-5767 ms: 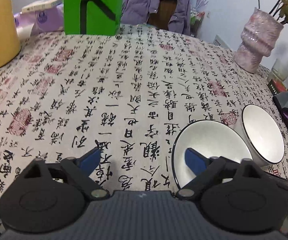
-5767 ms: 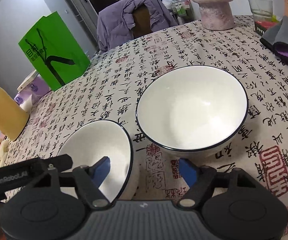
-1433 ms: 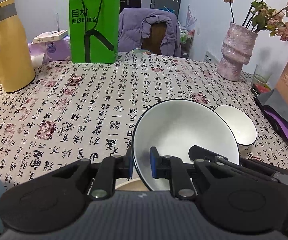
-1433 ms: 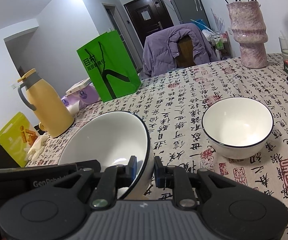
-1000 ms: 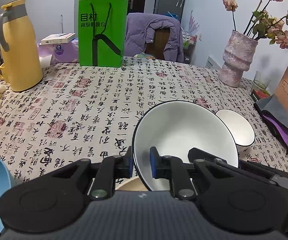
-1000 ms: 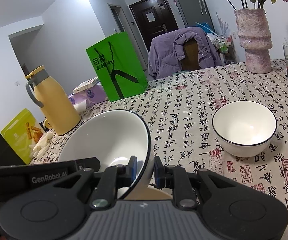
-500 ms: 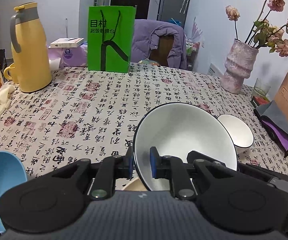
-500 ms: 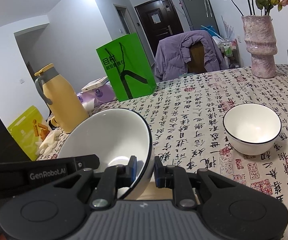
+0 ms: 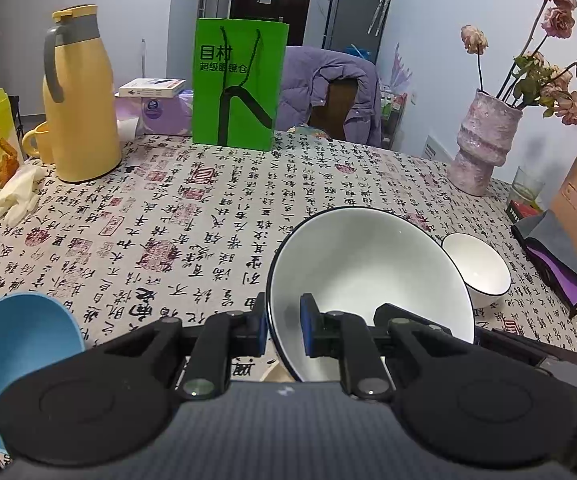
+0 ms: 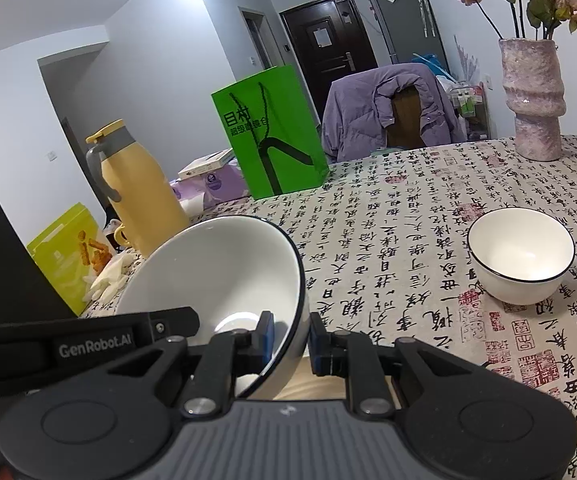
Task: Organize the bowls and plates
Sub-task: 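Carry the held white bowl toward the blue bowl by the black bag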
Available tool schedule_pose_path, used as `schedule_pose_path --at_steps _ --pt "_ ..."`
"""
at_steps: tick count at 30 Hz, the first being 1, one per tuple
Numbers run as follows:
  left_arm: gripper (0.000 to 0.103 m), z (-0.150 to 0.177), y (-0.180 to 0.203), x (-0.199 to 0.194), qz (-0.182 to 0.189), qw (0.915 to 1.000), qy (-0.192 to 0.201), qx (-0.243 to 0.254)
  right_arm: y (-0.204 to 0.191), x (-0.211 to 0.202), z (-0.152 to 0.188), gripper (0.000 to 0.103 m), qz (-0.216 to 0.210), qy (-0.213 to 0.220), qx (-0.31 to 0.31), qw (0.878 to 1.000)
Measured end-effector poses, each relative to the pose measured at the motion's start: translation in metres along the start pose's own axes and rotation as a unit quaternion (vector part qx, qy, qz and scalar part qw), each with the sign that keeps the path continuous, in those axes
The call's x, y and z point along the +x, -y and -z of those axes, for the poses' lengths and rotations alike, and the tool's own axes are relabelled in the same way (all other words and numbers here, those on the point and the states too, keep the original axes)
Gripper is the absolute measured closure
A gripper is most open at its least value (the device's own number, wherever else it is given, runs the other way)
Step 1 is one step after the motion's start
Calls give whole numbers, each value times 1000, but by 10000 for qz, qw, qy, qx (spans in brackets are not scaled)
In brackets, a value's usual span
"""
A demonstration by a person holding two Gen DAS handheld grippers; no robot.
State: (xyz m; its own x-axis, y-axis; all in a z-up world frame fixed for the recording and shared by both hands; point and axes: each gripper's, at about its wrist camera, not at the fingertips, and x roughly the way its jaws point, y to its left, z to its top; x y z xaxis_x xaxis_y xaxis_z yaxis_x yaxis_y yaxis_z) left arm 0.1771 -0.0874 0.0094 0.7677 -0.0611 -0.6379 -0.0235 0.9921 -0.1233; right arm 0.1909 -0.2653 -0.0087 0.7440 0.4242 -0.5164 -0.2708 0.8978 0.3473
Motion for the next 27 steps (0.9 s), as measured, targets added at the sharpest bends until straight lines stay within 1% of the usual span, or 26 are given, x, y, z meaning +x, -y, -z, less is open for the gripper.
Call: schedule_pose_path --at_steps 27 --pt "88 7 -48 -26 -85 9994 128 -310 -49 4 11 85 -140 -87 -268 9995"
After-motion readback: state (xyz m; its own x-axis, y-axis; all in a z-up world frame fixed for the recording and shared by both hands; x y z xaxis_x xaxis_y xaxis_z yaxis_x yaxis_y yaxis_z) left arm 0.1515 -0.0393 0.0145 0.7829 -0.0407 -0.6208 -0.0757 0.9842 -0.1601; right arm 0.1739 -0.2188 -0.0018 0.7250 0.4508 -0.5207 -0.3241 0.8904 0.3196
